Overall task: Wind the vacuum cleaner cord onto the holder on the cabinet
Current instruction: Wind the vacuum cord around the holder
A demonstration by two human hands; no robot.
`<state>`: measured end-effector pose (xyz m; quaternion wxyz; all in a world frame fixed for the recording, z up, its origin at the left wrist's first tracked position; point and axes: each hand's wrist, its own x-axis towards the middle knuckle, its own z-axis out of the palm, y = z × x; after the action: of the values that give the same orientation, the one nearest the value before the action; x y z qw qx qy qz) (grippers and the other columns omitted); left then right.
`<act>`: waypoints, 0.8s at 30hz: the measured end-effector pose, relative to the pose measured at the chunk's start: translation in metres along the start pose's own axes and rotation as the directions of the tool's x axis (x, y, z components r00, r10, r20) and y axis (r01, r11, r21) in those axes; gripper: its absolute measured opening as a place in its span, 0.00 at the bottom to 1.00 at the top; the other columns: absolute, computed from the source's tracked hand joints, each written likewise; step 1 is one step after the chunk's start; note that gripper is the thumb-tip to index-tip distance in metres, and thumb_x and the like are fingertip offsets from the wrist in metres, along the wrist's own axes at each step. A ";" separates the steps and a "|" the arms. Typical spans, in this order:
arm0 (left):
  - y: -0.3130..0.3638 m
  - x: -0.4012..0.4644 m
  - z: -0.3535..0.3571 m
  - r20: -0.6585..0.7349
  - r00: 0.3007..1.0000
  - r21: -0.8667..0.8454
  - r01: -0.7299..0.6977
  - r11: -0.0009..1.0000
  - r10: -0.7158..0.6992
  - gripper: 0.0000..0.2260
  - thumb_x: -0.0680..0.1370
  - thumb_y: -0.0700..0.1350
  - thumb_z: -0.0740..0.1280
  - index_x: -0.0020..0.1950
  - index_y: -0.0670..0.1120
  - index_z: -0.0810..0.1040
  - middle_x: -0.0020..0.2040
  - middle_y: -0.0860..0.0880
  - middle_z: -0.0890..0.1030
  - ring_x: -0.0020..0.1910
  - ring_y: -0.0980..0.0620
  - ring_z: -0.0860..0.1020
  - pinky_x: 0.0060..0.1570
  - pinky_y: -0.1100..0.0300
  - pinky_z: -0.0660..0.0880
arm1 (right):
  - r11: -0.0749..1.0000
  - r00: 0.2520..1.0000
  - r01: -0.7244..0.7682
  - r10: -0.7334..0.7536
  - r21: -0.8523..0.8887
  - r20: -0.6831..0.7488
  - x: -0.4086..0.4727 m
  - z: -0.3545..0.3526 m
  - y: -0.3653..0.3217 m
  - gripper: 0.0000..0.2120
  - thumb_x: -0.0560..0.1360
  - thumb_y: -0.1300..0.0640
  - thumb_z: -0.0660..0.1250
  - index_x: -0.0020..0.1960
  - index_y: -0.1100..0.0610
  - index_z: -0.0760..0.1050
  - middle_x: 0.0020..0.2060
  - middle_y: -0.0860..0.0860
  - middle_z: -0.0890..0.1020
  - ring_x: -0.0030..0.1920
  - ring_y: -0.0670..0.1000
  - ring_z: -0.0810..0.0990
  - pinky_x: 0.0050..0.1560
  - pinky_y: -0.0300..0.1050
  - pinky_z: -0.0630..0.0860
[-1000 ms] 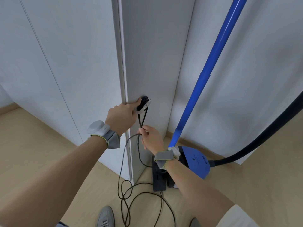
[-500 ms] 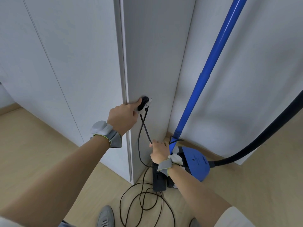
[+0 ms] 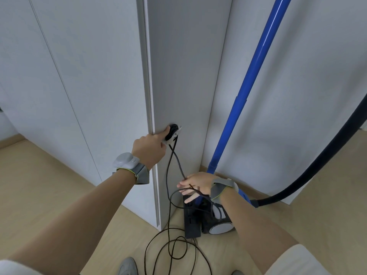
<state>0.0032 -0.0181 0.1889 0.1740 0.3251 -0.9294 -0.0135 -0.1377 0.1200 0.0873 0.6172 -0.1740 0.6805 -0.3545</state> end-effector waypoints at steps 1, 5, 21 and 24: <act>0.000 0.000 0.001 -0.003 1.000 0.004 -0.001 1.000 0.001 0.27 0.80 0.46 0.56 0.78 0.65 0.60 0.38 0.47 0.74 0.34 0.43 0.73 0.38 0.56 0.74 | 0.997 0.999 0.015 -0.018 0.071 0.034 -0.002 -0.003 0.002 0.07 0.83 0.59 0.63 0.52 0.61 0.77 0.58 0.58 0.81 0.64 0.57 0.77 0.65 0.65 0.74; 0.000 0.000 0.002 -0.005 1.000 0.019 -0.002 1.000 0.002 0.27 0.81 0.46 0.56 0.78 0.64 0.59 0.40 0.45 0.76 0.36 0.42 0.73 0.38 0.57 0.72 | 0.995 0.996 0.032 -0.039 0.095 0.075 -0.005 -0.012 0.013 0.07 0.82 0.58 0.64 0.48 0.61 0.76 0.46 0.57 0.83 0.53 0.56 0.82 0.65 0.66 0.74; 0.036 -0.026 0.028 0.137 0.980 -0.193 0.166 0.967 -0.141 0.44 0.80 0.55 0.65 0.80 0.58 0.33 0.43 0.42 0.83 0.37 0.41 0.80 0.36 0.55 0.72 | 0.969 0.954 0.142 -0.079 0.203 -0.290 -0.026 0.036 0.042 0.11 0.84 0.65 0.55 0.51 0.61 0.76 0.33 0.53 0.69 0.30 0.48 0.66 0.36 0.44 0.76; 0.042 -0.028 0.031 0.128 0.968 -0.175 0.238 0.955 -0.218 0.43 0.80 0.55 0.65 0.80 0.60 0.33 0.44 0.42 0.84 0.39 0.41 0.82 0.35 0.56 0.72 | 0.915 0.952 0.196 -0.091 0.353 -0.292 -0.038 0.041 0.050 0.09 0.84 0.65 0.56 0.57 0.64 0.75 0.33 0.53 0.69 0.32 0.49 0.69 0.41 0.49 0.81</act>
<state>-0.0126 0.0294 0.1567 0.1513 0.4111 -0.8881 -0.1394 -0.0813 0.1688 0.0801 0.5129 -0.0521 0.6622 -0.5438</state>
